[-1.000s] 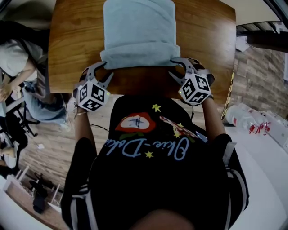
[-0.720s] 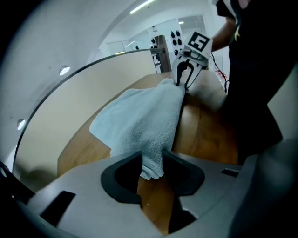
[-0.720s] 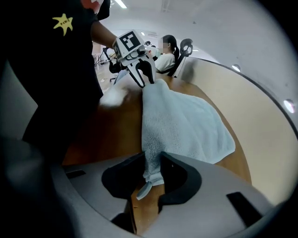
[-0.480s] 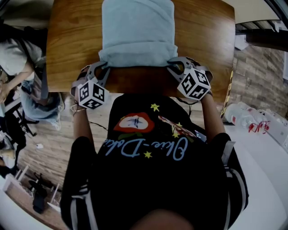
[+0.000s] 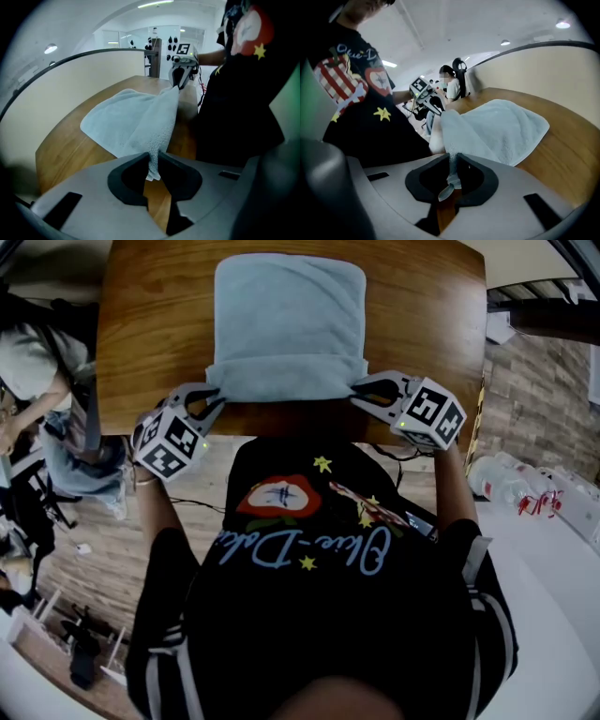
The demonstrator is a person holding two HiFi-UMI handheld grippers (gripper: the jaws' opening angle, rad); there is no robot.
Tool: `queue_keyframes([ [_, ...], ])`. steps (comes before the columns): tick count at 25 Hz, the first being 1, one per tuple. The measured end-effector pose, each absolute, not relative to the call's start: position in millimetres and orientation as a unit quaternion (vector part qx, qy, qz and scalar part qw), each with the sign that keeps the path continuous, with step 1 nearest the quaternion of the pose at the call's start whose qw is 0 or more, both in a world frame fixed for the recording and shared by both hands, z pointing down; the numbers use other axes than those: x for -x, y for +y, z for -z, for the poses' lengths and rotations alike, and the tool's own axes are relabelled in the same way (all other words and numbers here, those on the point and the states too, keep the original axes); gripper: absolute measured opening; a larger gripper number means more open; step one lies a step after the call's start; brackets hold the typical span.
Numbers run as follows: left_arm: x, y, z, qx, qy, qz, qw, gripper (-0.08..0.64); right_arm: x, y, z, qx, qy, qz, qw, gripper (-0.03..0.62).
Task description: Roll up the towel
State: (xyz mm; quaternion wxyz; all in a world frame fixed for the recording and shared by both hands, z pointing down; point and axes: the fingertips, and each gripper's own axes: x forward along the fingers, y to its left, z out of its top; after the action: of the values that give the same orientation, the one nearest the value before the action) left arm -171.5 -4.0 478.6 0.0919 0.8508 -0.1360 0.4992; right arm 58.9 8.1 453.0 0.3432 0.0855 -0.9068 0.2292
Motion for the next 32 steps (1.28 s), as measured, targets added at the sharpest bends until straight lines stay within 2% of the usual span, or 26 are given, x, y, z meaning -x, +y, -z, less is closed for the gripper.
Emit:
queue_keyframes([
  [4, 172, -30, -470, -0.856, -0.139, -0.484, 0.115, 0.06, -62, -19, -447, -0.12, -0.908, -0.266, 0.3, 0.043],
  [10, 172, -80, -467, -0.86, -0.191, -0.461, 0.105, 0.06, -69, -61, -449, -0.202, -0.903, -0.267, 0.27, 0.043],
  [16, 169, -112, -478, -0.855, -0.24, -0.455, 0.064, 0.06, -73, -87, -463, -0.254, -0.888, -0.229, 0.306, 0.043],
  [24, 164, -133, -491, -0.845, -0.3, -0.442, 0.031, 0.061, -77, -104, -490, -0.292, -0.862, -0.121, 0.396, 0.053],
  [26, 164, -137, -492, -0.84, -0.32, -0.437, 0.026, 0.065, -77, -106, -492, -0.302, -0.86, -0.113, 0.395, 0.062],
  [29, 166, -141, -484, -0.84, -0.346, -0.416, 0.027, 0.126, -81, -110, -479, -0.325, -0.864, -0.103, 0.371, 0.104],
  [32, 172, -145, -460, -0.856, -0.365, -0.364, 0.043, 0.154, -91, -114, -451, -0.352, -0.869, -0.082, 0.339, 0.11],
])
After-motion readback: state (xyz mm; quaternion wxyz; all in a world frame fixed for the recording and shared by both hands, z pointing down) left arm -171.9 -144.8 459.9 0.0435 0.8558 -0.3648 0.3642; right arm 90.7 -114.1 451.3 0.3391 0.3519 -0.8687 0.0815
